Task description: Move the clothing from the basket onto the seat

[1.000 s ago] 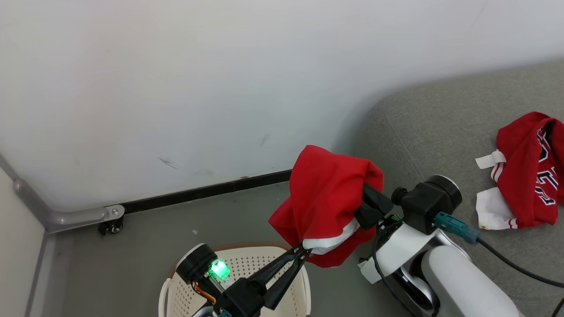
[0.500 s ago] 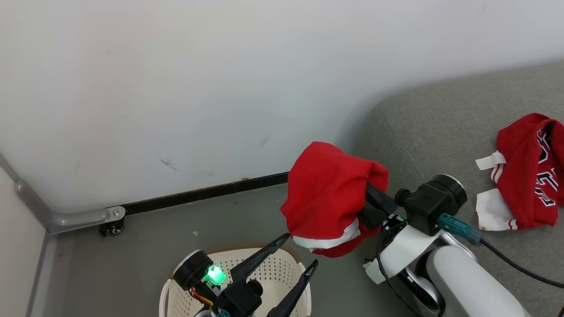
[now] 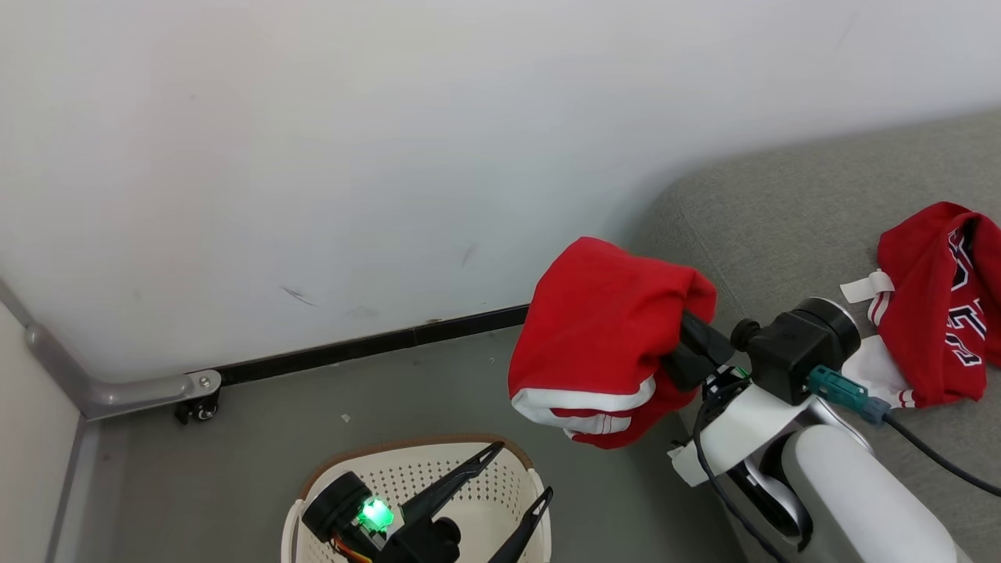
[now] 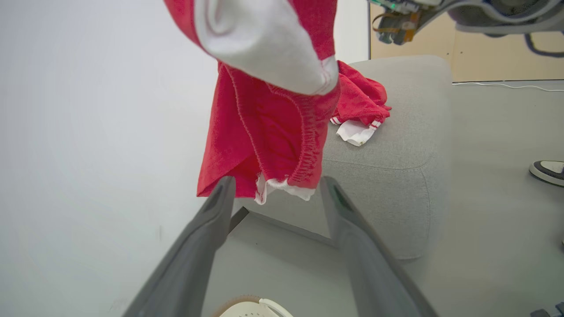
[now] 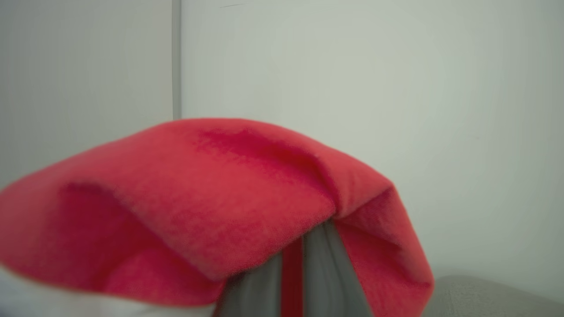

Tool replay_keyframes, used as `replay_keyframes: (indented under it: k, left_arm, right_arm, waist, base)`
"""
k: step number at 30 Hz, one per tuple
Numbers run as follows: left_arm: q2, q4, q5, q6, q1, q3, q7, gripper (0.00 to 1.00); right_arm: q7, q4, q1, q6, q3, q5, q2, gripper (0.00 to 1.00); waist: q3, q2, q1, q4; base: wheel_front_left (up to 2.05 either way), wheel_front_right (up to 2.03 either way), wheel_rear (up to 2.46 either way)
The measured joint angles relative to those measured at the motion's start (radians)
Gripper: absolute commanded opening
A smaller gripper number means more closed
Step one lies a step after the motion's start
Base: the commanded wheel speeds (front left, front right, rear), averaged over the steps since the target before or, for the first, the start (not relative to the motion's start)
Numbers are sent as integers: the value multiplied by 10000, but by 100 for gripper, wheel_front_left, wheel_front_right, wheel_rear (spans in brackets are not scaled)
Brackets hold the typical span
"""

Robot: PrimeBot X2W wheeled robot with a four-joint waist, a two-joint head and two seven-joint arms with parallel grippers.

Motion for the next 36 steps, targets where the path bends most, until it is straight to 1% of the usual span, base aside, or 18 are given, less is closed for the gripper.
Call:
replay_keyframes:
  k: [4,8,13,24,30,36]
  left_arm:
    - [4,130,-2,-2,97,-4,0,100]
    - [157,284,15,-46,188,-153,0,100]
    - [153,349,15,-46,268,-163,0,100]
    - [155,431,19,-86,334,-376,0,100]
    - [140,458,31,-88,331,-556,0,100]
    - [48,495,31,-88,315,-702,0,100]
  right_arm:
    - [0,-17,7,0,-109,-12,-27,0]
    - [0,-54,12,0,-190,-107,-40,0]
    - [0,-92,14,0,-395,-222,-73,0]
    - [0,-104,60,0,-894,-414,-209,0]
    - [0,-161,329,0,-1361,-437,-249,0]
    - [0,-259,466,0,-1682,-736,-401,0]
  waist:
    - [8,0,0,-37]
    - [22,0,0,-107]
    - [38,0,0,-232]
    - [68,0,0,-673]
    - [90,0,0,-978]
    - [125,0,0,-1340]
  base:
    - [0,0,0]
    - [0,0,0]
    - [0,0,0]
    - [0,0,0]
    - [0,0,0]
    - [0,0,0]
